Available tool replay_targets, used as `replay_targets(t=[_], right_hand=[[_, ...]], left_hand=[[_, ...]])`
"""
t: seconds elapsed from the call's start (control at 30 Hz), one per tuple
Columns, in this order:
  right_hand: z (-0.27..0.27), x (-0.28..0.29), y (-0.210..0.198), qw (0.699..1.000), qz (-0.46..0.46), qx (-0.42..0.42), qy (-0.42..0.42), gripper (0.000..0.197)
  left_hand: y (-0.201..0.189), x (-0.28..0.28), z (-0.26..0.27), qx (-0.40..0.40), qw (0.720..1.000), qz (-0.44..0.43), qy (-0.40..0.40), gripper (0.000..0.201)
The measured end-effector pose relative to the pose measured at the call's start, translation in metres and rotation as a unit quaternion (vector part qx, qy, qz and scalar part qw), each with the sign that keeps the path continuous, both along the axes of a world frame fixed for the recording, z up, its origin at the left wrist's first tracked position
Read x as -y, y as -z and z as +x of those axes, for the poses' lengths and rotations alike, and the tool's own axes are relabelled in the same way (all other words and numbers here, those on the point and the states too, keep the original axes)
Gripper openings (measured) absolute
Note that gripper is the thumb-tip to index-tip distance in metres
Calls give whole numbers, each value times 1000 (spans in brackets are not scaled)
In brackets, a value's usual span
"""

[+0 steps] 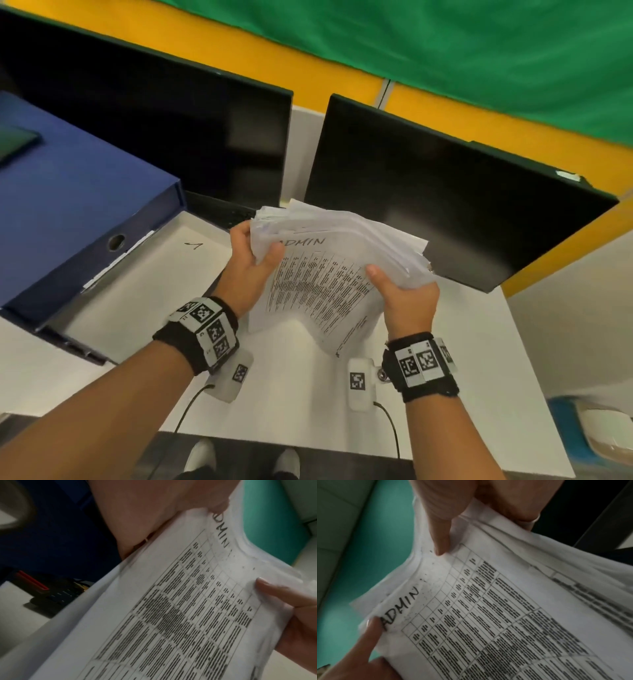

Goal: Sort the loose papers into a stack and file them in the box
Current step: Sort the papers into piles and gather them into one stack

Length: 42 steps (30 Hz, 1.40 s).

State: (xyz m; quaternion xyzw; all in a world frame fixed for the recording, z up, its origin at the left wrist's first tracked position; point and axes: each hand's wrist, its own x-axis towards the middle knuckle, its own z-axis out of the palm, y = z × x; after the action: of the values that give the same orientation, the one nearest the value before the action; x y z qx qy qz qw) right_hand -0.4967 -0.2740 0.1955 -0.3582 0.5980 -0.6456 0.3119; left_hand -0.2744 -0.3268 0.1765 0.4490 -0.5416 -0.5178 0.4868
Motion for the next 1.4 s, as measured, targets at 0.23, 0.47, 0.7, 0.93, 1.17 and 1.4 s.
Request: replay_targets(t=[0.23, 0.47, 0.7, 0.93, 1.17, 1.4], right_hand=[[17, 3, -20, 986, -130, -90, 47, 31], [16, 8, -17, 972, -115, -198, 61, 15], [18, 7, -16, 975, -93, -187, 70, 23], [21, 9, -18, 986, -56, -130, 85, 25], [20, 12, -22, 989, -66, -105, 78, 14], [19, 12, -21, 989, -69, -43, 125, 22]], left_hand=[[-24, 6, -14, -25, 988, -99, -120, 38], [-43, 5, -20, 17, 975, -143, -169, 24], [-47, 6, -17, 12, 976, -147, -160, 19], [-40, 12, -15, 40, 968, -159, -192, 6], [-46, 21, -10, 61, 979, -128, -146, 11], [-44, 22, -8, 80, 967, -130, -204, 9]])
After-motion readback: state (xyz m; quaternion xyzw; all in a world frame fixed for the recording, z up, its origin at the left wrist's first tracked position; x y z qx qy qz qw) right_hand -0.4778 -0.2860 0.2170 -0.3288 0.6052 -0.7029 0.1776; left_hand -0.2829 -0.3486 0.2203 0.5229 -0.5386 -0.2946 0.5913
